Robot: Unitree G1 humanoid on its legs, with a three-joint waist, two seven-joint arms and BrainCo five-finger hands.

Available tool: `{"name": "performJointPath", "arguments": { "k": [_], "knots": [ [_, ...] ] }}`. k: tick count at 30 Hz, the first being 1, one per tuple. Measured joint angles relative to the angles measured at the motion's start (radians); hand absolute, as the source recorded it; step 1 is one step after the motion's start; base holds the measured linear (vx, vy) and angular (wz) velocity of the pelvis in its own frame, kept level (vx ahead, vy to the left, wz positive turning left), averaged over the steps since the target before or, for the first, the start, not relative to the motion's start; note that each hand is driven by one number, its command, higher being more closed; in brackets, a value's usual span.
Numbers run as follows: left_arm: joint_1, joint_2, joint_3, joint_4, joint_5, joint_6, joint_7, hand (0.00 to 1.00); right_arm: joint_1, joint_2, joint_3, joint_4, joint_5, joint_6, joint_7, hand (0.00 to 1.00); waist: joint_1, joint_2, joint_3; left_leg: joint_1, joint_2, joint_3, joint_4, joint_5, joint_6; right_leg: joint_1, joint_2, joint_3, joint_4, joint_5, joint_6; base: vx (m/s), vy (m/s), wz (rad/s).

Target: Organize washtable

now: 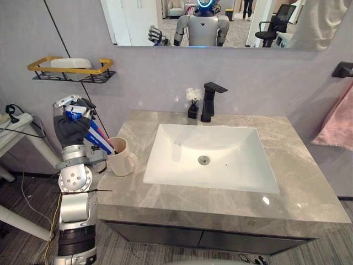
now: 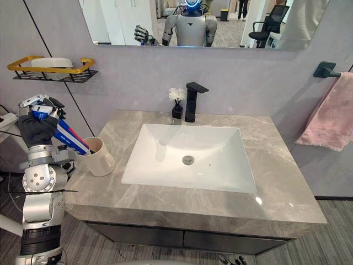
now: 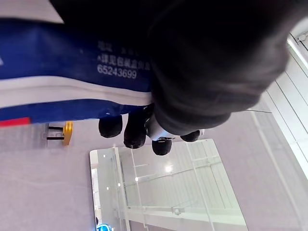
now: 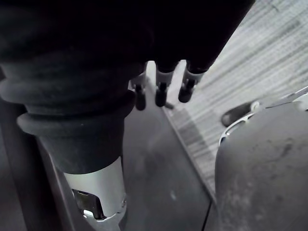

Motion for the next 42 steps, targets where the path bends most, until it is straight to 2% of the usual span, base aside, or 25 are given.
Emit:
{"name": "performJointPath", "arguments": {
  "k": [15, 16, 20, 34, 38, 42],
  "knots": [
    [0.039, -0.061, -0.024, 0.047, 0.000, 0.016, -0.002, 1.00, 0.006, -0.001, 0.028, -0.012, -0.009, 0.000, 0.000, 0.00, -0.003, 0.006, 0.002, 0.000, 0.001, 0.004, -0.001, 0.000, 0.000, -0.001, 0.002, 0.003, -0.003, 0.000, 0.000, 0.00, 0.000, 0.00],
    [0.039, -0.066, -0.025, 0.052, 0.000, 0.017, -0.001, 0.00, 0.007, -0.001, 0.028, -0.013, -0.009, 0.000, 0.000, 0.00, -0.003, 0.006, 0.002, 0.000, 0.002, 0.005, -0.001, 0.000, 0.000, -0.001, 0.002, 0.003, -0.003, 0.000, 0.000, 0.00, 0.000, 0.00],
    [0.042, -0.092, -0.034, 0.087, 0.000, 0.021, 0.000, 0.00, 0.008, -0.001, 0.029, -0.013, -0.009, 0.000, -0.001, 0.00, -0.003, 0.007, 0.002, 0.001, 0.002, 0.006, -0.001, 0.000, 0.000, -0.001, 0.002, 0.004, -0.003, 0.000, 0.000, 0.00, 0.000, 0.00],
    [0.064, -0.098, -0.050, 0.083, 0.000, 0.021, 0.015, 0.00, 0.021, 0.000, 0.040, -0.050, -0.008, 0.000, -0.001, 0.00, -0.004, 0.019, 0.002, 0.002, 0.011, 0.015, -0.001, -0.001, -0.001, -0.001, 0.004, 0.008, -0.005, 0.002, -0.001, 0.00, 0.000, 0.00],
    [0.061, -0.096, -0.050, 0.029, 0.000, 0.017, 0.026, 0.00, 0.021, -0.001, 0.040, -0.050, -0.008, -0.001, 0.000, 0.00, -0.004, 0.023, 0.000, 0.001, 0.012, 0.014, -0.001, -0.001, -0.001, -0.001, 0.005, 0.008, -0.006, 0.002, -0.001, 0.00, 0.000, 0.00],
    [0.020, -0.076, -0.043, -0.074, 0.000, -0.007, 0.042, 0.00, 0.020, -0.006, 0.039, -0.052, -0.008, -0.001, 0.001, 0.00, -0.003, 0.030, -0.003, 0.001, 0.012, 0.012, -0.001, -0.001, -0.001, 0.000, 0.006, 0.006, -0.005, 0.003, -0.002, 0.00, 0.000, 0.00]
  ]
}}
